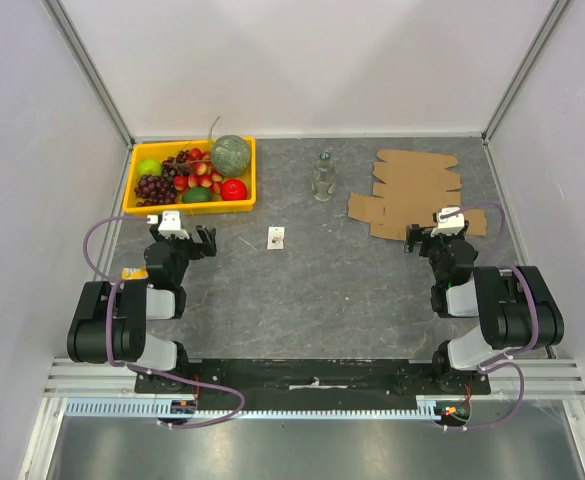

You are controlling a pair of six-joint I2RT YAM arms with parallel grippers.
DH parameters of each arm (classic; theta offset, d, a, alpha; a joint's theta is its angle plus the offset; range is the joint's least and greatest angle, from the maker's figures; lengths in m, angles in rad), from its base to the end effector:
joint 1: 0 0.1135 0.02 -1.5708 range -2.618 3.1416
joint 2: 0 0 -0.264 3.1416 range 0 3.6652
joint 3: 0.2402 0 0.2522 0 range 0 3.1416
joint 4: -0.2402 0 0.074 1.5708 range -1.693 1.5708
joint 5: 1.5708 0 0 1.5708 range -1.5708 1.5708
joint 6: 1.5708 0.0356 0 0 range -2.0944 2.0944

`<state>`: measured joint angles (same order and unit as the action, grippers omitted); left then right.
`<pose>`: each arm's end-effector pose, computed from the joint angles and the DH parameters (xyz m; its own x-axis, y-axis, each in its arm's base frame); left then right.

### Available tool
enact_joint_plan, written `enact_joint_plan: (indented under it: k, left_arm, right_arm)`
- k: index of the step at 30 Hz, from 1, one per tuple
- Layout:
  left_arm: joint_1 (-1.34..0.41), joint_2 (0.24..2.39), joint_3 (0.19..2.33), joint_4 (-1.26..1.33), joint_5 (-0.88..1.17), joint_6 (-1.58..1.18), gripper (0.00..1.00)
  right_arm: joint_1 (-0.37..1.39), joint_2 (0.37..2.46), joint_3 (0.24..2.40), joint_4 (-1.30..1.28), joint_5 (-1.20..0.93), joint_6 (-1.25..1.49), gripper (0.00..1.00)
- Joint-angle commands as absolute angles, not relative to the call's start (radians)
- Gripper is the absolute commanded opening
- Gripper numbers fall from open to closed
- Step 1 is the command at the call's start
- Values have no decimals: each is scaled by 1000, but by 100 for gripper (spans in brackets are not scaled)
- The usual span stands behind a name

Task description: Fold the paper box

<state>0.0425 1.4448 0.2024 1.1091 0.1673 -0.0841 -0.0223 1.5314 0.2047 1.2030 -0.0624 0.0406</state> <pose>0.2308 0.0039 0.1484 -0.1426 -0.0890 -0.9858 0.1114 0.9882 -0.1053 0.2357 -0.0030 0.1406 -0.1249 0.0433 -0.9912 -0.0346 0.9983 0.0480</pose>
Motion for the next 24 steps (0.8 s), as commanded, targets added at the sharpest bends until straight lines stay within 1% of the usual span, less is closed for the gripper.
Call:
enact_joint_plan:
  k: [1,5,6,9,13,14,16,18,20,22,24]
  left_arm:
    - [38,1442,222,1146,181,-25,100]
    - [38,1447,224,1146,181,-26,100]
    - [38,1445,224,1146,181,-25,100]
    - [38,1443,224,1146,179,-25,100]
    - [38,1447,224,1144,179,-26,100]
    - [40,1444,224,1143,179,-25,100]
    - [40,1445,224,1143,179,-23,100]
    - [38,1442,222,1144,181,-25,100]
    - [38,1442,222,1144,179,-25,100]
    - [38,1442,222,1144,179,-23,100]
    - [38,1443,224,1144,179,-23,100]
  right_arm:
    - [-21,1525,219,1242,-49,34,98]
    - [-20,1471,204,1232,69,81,98]
    - [-20,1432,218,1151,101,93,98]
    - [-20,1336,366,774,193,161,98]
    - [-21,1350,605,389,385,409,98]
    - [-23,1365,651,282,382,413,98]
    - [-21,1399,721,192,364,435,98]
    - [-26,1439,794,57,387,562,98]
    - [-44,1483,845,-39,307,601,98]
    - [-67,1506,833,-32,170,642,98]
    - [-84,1506,777,27,40,718,98]
